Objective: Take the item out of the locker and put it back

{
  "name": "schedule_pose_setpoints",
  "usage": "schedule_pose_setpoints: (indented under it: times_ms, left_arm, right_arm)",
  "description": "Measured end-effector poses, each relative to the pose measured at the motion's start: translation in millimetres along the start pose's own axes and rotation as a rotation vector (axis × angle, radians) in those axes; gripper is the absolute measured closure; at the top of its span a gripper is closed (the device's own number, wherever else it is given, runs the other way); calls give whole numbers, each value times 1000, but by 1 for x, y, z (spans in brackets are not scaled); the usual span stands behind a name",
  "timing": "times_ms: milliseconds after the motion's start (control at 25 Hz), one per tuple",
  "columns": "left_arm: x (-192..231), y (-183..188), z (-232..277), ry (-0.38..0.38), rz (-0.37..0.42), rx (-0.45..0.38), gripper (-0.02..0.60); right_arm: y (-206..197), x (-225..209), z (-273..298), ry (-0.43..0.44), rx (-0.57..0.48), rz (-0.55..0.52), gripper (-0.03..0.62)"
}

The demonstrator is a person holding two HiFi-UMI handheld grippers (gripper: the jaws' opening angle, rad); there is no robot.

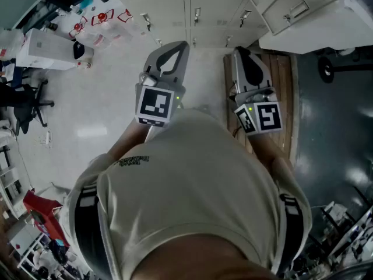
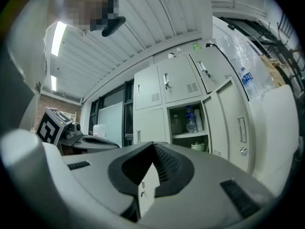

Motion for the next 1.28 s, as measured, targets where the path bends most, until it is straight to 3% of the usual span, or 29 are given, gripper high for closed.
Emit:
schedule_pose_setpoints:
  times_ms: [760,1280]
  left_arm:
    - [-22,0,20,-40,15,11,566]
    - [-59,1,30,-2,-15,23,566]
  right_arm:
    - [-8,-20,-11,-3,5,21,591]
    - [-21,-46,-30,35,24,22,591]
Point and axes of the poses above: the fingertips, and each gripper's own axes: z forward along the fingers, x to its left, y out of its top, the point moved 10 cm from there along -z, backward along the fingers, and after that the axes turned 13 degrees about x, right-handed, at the moved point
